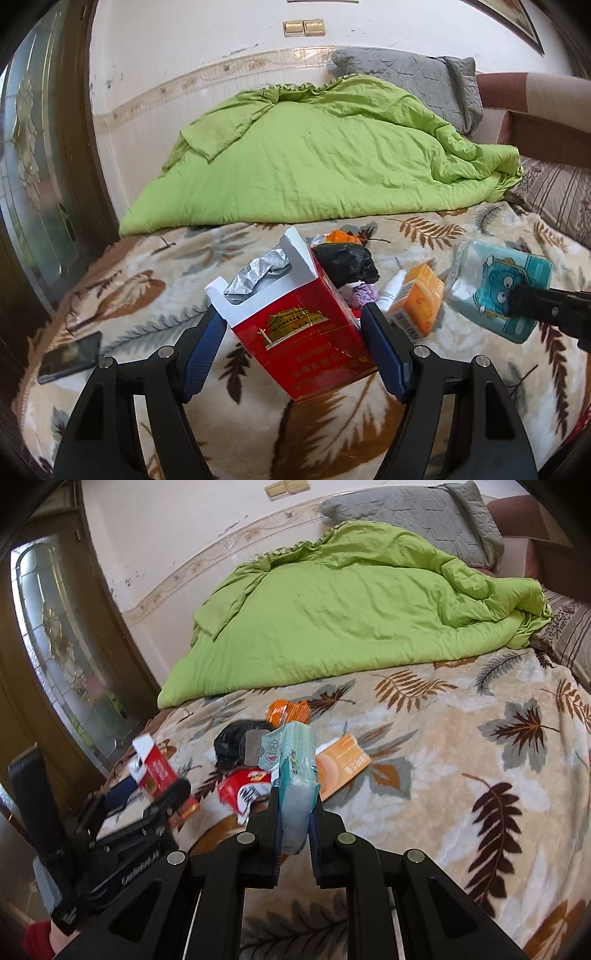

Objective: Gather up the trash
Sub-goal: 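Grasp the red cigarette pack with the left tool while the right tool grasps the tissue pack, then lift the red cigarette pack and tissue pack off the bed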

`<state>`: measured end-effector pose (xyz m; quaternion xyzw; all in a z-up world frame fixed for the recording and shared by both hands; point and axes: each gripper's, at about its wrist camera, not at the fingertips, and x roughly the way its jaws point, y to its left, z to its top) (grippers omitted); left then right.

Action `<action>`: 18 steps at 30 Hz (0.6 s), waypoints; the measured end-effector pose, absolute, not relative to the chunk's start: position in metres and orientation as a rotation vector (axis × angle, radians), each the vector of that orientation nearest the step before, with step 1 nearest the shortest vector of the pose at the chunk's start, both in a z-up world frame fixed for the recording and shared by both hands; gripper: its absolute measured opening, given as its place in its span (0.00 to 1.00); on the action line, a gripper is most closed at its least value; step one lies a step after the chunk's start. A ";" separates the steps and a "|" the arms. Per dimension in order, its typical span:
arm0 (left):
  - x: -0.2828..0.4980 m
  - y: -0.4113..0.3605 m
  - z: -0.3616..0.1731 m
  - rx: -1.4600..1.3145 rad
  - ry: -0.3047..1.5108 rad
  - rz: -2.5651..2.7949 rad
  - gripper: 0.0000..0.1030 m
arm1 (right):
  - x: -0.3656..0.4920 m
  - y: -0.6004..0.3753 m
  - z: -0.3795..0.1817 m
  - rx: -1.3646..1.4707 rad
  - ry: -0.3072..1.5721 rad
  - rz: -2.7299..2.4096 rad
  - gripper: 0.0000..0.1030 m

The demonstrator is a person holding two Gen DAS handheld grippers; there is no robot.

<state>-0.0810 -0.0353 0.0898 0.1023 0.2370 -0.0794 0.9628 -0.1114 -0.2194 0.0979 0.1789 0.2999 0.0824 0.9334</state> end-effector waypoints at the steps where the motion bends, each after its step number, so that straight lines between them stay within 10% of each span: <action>1: -0.081 -0.035 0.089 0.212 0.482 -0.159 0.72 | -0.112 -0.217 0.097 0.360 0.618 0.173 0.13; 18: -0.077 -0.035 0.080 0.238 0.503 -0.146 0.72 | -0.102 -0.208 0.094 0.343 0.623 0.196 0.13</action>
